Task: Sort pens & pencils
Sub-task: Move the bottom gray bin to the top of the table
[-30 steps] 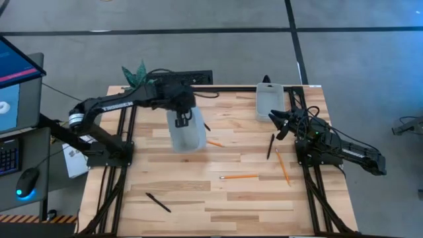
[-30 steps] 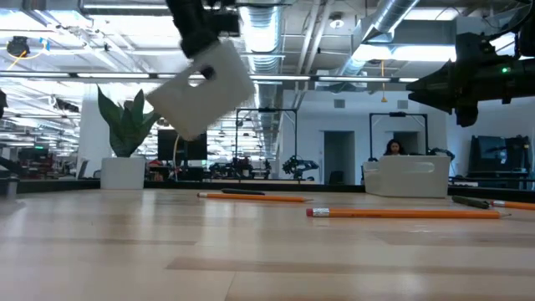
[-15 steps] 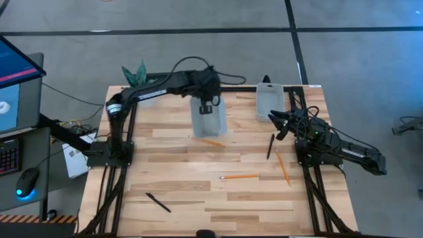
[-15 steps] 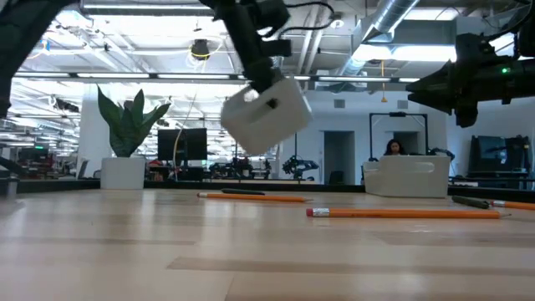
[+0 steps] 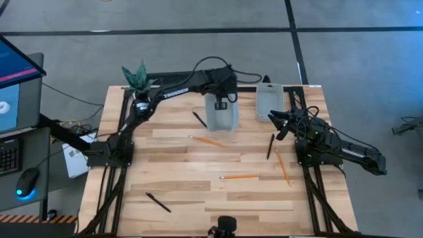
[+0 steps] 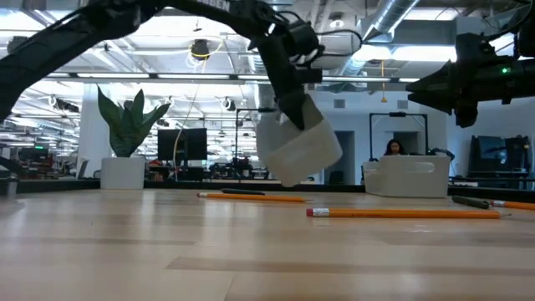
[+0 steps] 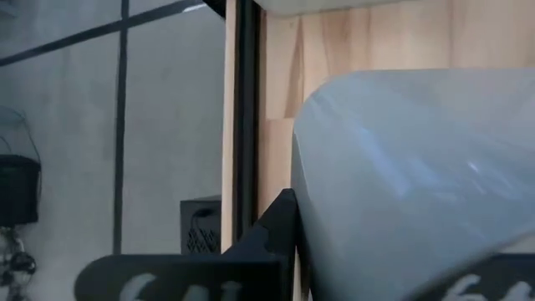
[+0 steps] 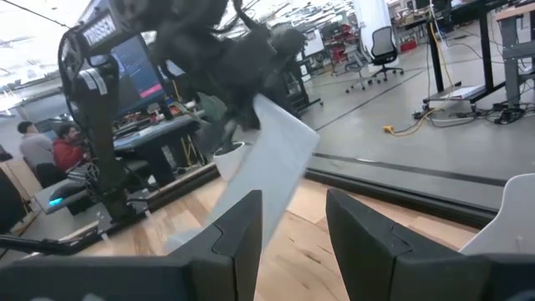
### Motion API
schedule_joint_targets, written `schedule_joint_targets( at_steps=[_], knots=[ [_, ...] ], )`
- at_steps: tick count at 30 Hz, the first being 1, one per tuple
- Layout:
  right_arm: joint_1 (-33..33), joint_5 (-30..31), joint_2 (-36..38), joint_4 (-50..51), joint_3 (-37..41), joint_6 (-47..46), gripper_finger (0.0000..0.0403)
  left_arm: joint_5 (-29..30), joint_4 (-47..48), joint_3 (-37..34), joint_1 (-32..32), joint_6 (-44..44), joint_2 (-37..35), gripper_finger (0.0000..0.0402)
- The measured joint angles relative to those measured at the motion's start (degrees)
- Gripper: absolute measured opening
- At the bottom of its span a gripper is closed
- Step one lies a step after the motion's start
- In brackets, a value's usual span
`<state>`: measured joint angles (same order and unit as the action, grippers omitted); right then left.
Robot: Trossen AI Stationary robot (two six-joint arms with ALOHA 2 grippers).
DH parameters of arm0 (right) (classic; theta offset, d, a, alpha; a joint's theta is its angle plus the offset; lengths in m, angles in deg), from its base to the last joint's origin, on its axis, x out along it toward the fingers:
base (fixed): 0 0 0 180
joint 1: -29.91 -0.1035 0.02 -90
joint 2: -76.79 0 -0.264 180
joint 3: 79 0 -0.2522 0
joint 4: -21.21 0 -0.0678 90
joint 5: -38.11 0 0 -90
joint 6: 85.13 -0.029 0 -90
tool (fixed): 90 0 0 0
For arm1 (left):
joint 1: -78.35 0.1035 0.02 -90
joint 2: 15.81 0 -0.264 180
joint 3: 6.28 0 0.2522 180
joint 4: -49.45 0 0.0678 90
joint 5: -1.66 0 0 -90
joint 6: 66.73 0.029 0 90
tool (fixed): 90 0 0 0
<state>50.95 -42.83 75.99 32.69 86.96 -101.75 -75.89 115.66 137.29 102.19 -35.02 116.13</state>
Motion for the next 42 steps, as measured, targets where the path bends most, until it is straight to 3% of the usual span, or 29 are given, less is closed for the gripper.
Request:
schedule_joint_targets(
  at_steps=[7, 22, 42],
  knots=[
    [0.00, 0.00, 0.00, 0.04, 0.00, 0.00, 0.0156, 1.81, 0.16, 1.48, 1.48, 1.04, 4.20, 0.0000],
    [0.00, -0.02, 0.00, 0.03, 0.01, -0.39, 0.0156, 1.67, -8.74, 0.37, 2.90, 0.69, 4.22, 0.0008],
    [0.00, -0.04, 0.00, 0.04, 0.01, -1.42, 0.0156, 1.46, -8.90, 0.30, 2.61, -1.66, 4.22, 0.0012]
  ],
)
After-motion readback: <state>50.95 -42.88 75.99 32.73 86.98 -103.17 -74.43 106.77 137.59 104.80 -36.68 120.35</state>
